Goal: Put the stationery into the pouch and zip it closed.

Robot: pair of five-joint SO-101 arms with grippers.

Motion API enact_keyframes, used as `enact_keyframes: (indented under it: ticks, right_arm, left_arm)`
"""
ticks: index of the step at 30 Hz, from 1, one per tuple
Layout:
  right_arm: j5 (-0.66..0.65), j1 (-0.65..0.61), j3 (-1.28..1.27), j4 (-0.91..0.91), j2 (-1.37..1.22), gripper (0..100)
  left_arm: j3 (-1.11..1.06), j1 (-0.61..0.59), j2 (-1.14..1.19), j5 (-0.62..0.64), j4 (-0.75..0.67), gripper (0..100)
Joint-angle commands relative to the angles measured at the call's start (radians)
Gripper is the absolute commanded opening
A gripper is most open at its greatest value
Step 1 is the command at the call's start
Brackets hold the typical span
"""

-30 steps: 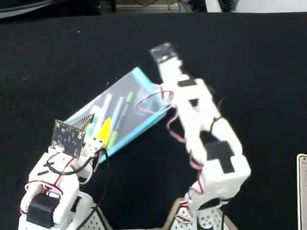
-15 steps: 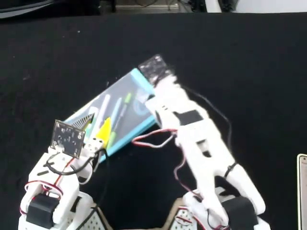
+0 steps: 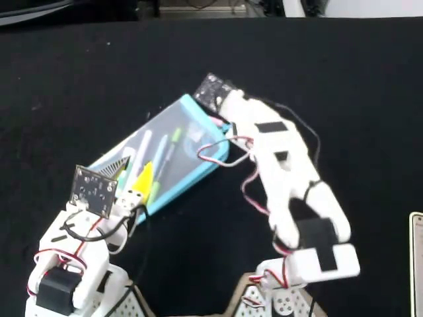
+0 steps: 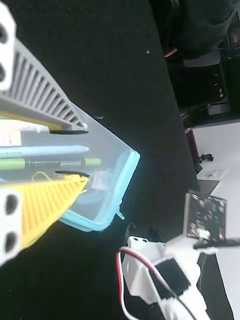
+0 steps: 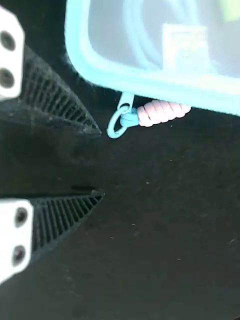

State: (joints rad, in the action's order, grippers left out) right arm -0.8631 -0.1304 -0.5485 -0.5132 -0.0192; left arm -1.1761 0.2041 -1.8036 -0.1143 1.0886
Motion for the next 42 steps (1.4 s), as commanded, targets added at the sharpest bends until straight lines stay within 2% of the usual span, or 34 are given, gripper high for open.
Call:
enact_keyframes:
  ticks: [1,8,14,33,35,38,42]
  right_arm:
    - [-0.120,0.012,0.110,-0.006,-0.044,16.6]
    - [-0.328,0.015,0.114,-0.012,-0.101,16.6]
    - [-0.422,0.011,0.119,-0.012,-0.145,16.6]
    - [-0.422,-0.064,0.275,-0.011,-0.326,16.5]
    - [-0.422,-0.069,0.274,-0.012,-0.326,12.8]
    - [-0.420,-0.069,0.275,-0.009,-0.326,0.4]
    - [-0.368,-0.049,0.274,-0.014,-0.315,1.1]
  left_arm:
    - [0.012,0.005,-0.005,-0.006,0.005,14]
    - [0.012,0.005,-0.005,-0.006,0.005,14]
    - [0.012,0.005,-0.005,-0.006,0.005,14]
    - [0.012,0.005,-0.005,-0.011,0.017,14]
    - [0.012,0.005,-0.005,-0.011,0.017,14]
    - [0.012,0.005,-0.005,-0.011,0.017,14]
    - [0.012,0.005,-0.005,-0.011,0.017,14]
